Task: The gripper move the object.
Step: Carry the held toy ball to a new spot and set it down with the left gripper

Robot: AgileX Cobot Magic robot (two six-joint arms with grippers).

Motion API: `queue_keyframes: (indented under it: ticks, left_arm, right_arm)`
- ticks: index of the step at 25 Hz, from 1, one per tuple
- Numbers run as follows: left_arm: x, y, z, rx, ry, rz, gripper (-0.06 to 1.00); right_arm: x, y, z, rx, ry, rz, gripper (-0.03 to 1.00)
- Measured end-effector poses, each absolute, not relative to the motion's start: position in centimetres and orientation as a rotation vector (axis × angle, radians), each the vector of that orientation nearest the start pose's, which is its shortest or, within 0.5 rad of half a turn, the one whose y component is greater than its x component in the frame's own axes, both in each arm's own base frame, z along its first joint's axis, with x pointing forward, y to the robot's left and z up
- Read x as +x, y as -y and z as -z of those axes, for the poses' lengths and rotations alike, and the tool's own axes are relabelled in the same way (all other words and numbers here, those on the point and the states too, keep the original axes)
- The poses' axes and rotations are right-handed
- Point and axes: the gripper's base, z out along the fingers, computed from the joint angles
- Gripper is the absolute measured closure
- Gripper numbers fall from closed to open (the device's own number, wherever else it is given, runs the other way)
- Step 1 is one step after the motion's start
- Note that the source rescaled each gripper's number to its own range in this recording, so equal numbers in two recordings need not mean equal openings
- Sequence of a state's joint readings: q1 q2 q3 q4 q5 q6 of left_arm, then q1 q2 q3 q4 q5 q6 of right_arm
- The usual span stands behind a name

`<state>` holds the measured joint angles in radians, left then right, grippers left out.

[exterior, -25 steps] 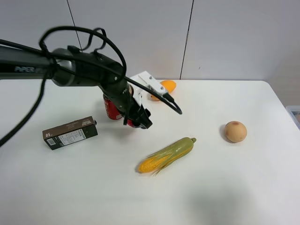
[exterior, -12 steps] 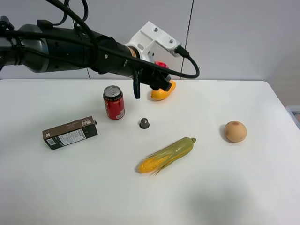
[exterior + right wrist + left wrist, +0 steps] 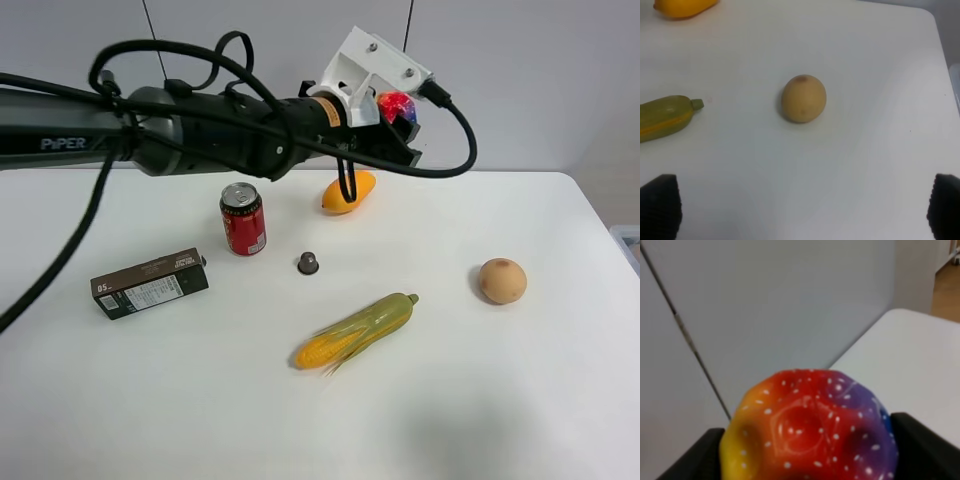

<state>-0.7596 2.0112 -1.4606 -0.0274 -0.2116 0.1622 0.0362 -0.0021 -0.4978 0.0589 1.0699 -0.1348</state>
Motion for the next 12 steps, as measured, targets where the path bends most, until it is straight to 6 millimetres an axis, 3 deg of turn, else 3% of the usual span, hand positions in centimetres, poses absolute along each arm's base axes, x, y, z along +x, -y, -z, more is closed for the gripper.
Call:
queue_keyframes:
  ticks: [6,12]
  left_arm:
    - [37.1,35.9,-23.3,0.75,-1.635,0.489,0.91]
    - [38.3,37.6,-18.0,0.866,-1.628,0.437,0.91]
  right_arm:
    - [-0.6,-0.5,-27.6,-0.178,-2.044,-0.009,-0.03]
    - [-0.6,-0.5,-27.6,-0.178,-2.044,-0.009,-0.03]
